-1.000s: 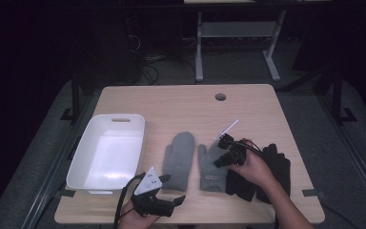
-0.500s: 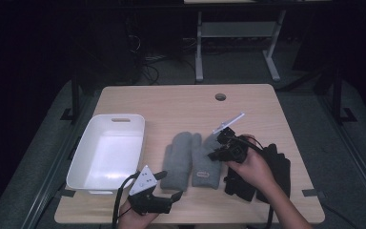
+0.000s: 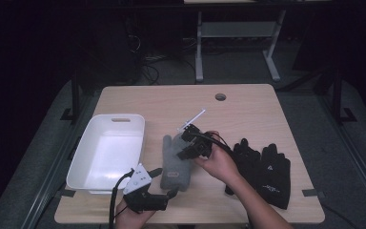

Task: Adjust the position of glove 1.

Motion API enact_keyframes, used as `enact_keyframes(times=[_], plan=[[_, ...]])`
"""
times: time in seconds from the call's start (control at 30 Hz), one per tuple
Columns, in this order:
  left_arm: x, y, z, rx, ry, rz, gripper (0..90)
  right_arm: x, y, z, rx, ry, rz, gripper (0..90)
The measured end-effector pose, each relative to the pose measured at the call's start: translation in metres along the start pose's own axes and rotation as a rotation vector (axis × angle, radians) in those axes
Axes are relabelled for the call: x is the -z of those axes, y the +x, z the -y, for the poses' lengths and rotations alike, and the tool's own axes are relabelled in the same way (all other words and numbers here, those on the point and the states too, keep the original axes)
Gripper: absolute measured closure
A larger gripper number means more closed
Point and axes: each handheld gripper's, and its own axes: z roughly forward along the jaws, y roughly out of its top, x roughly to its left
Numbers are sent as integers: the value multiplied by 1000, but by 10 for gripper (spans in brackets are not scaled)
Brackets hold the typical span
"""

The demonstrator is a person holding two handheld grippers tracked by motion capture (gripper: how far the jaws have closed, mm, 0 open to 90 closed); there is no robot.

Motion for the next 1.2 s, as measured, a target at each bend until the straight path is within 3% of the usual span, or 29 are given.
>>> enact_keyframes(times=[0.4,0.53,0.6,0.67,0.83,0.9,1.03,1.2], plan=[[-2,1,1,3,13,0,175,-19,-2,-2,-23,-10,4,793],[-4,-2,2,10,16,3,176,-31,-11,6,-35,-12,32,598],[-3,-2,2,7,18,1,175,-30,-17,11,-71,-45,15,532],[-3,-1,2,13,16,1,176,-26,-20,13,-79,-68,34,493],[-4,-1,2,10,17,-1,178,-15,-36,22,-169,-124,35,531],[-4,-2,2,7,18,-2,178,-15,-43,26,-207,-122,4,548],[-4,-3,2,8,22,2,178,-24,-50,30,-232,-101,6,575],[-5,-3,2,6,27,4,178,-35,-55,30,-244,-73,19,527]])
